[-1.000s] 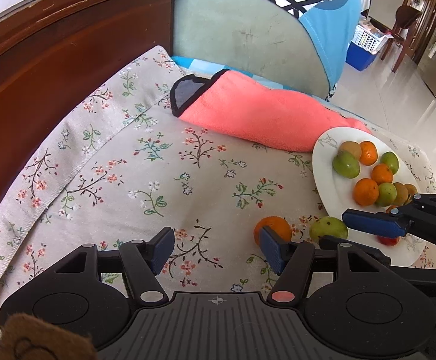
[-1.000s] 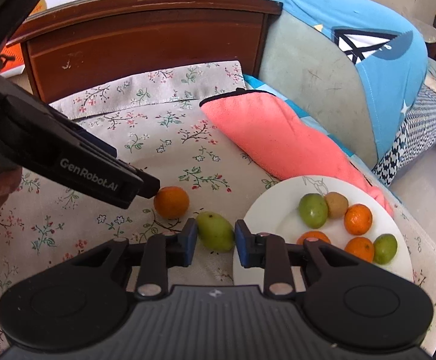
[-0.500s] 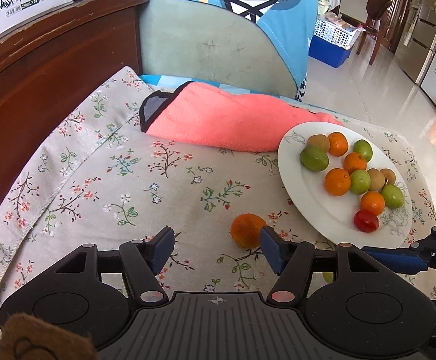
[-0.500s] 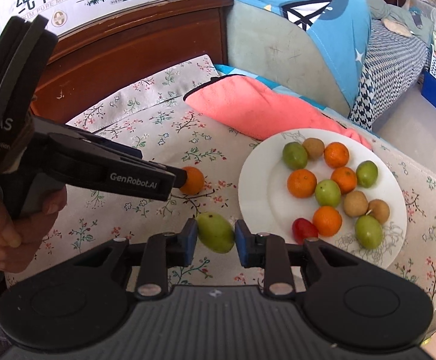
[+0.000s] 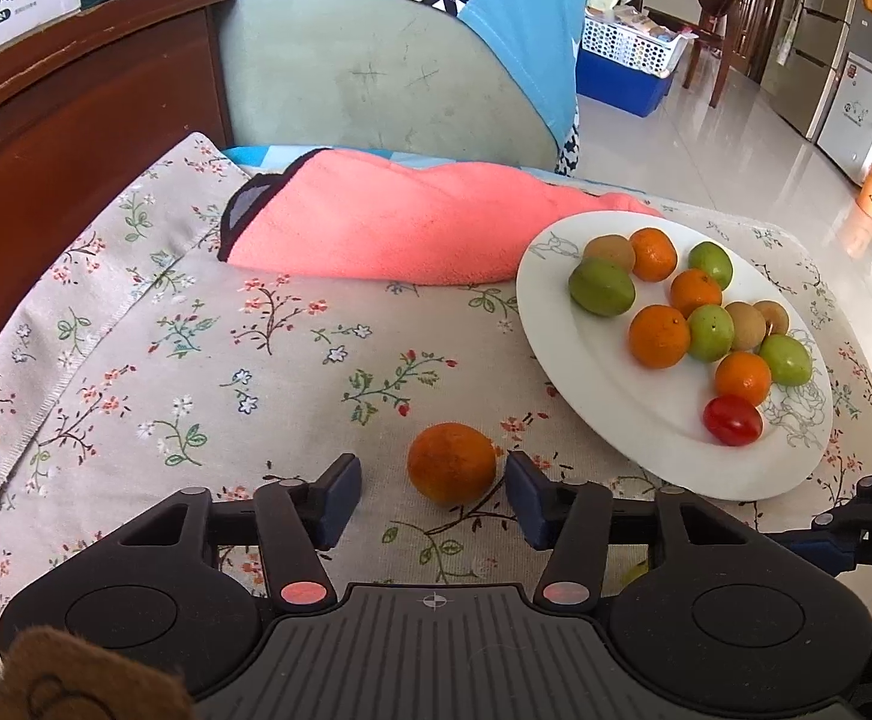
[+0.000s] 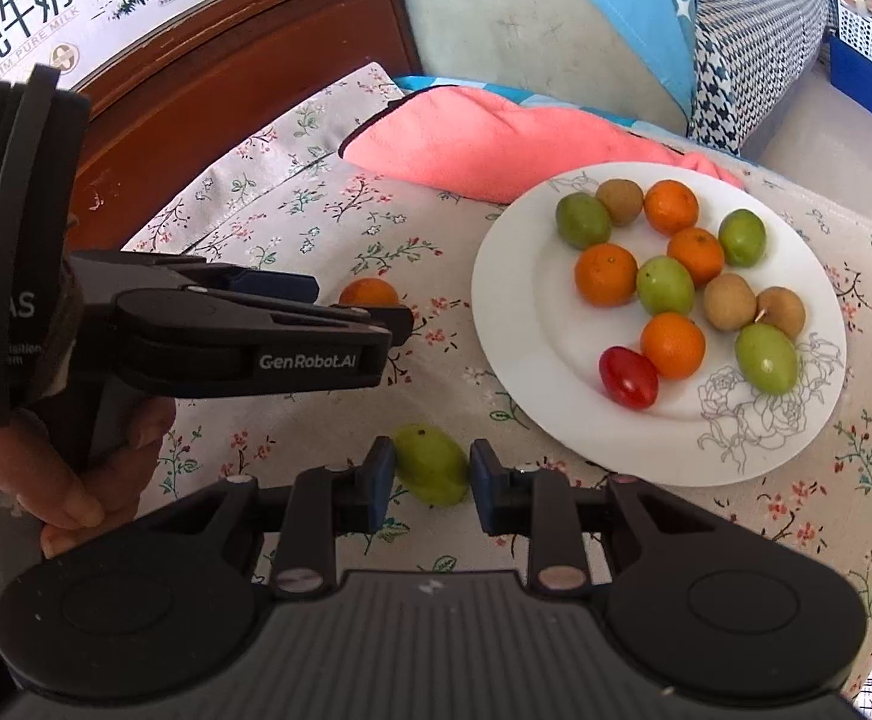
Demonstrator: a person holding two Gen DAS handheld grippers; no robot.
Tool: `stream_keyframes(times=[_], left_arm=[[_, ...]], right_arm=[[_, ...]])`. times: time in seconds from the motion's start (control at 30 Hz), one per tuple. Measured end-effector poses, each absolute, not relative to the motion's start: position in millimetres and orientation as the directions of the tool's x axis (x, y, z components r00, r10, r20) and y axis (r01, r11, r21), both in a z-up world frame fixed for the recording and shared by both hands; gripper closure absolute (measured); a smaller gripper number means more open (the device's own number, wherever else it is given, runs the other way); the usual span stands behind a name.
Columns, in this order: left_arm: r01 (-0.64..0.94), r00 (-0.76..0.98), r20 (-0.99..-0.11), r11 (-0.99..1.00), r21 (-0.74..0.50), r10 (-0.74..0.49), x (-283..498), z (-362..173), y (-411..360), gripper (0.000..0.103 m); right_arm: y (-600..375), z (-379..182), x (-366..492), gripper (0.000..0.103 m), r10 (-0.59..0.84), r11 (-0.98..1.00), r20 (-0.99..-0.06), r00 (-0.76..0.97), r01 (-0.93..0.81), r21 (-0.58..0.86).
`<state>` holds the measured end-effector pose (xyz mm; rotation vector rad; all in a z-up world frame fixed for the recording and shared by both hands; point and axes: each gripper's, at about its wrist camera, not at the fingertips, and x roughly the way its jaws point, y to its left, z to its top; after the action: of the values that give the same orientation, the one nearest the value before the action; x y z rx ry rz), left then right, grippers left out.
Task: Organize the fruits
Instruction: 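Close the left tool on the tangerine while the right tool grasps the green fruit, then carry the tangerine and green fruit onto the plate and open both tools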
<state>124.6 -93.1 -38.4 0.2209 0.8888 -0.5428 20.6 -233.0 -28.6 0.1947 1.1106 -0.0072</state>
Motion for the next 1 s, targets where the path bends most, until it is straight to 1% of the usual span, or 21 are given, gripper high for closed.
stream_keyframes(times=[0.03,0.1,0.17,0.33,0.47,0.57,0.7,0.8,0.9,1.0], left_arm=[[0.539,0.519,-0.777,0.842,-0.026,-0.356,123,-39,-94,0.057],[0.552,0.527,-0.770,0.834,-0.012,-0.360,122,-39,-96,0.069],[0.556,0.526,-0.766,0.831,-0.020,-0.370,122,-39,-97,0.075],[0.554,0.528,-0.764,0.832,-0.021,-0.371,122,-39,-97,0.075],[0.555,0.534,-0.762,0.832,-0.011,-0.367,121,-40,-98,0.073],[0.556,0.541,-0.758,0.831,-0.002,-0.363,120,-40,-99,0.074],[0.545,0.545,-0.750,0.838,-0.024,-0.375,120,-36,-98,0.075],[0.541,0.548,-0.740,0.840,-0.040,-0.389,120,-28,-98,0.075],[0.550,0.546,-0.723,0.832,-0.071,-0.423,119,-18,-99,0.075],[0.567,0.540,-0.706,0.818,-0.098,-0.458,116,-11,-104,0.075]], right_arm=[[-234,-28,20,0.076,0.095,0.981,-0.890,0.446,0.108,0.158],[-237,-29,21,0.076,0.102,0.978,-0.890,0.445,0.119,0.172],[-237,-29,21,0.076,0.105,0.977,-0.889,0.445,0.122,0.177],[-238,-29,21,0.075,0.102,0.977,-0.886,0.453,0.120,0.174],[-234,-32,21,0.072,0.108,0.981,-0.891,0.441,0.099,0.168],[-230,-35,21,0.071,0.102,0.984,-0.893,0.439,0.086,0.155],[-229,-34,20,0.072,0.100,0.985,-0.893,0.439,0.082,0.150],[-235,-27,19,0.072,0.095,0.982,-0.885,0.456,0.102,0.158],[-247,-10,16,0.072,0.080,0.977,-0.857,0.509,0.132,0.170],[-270,5,13,0.072,0.013,0.959,-0.830,0.557,0.229,0.169]])
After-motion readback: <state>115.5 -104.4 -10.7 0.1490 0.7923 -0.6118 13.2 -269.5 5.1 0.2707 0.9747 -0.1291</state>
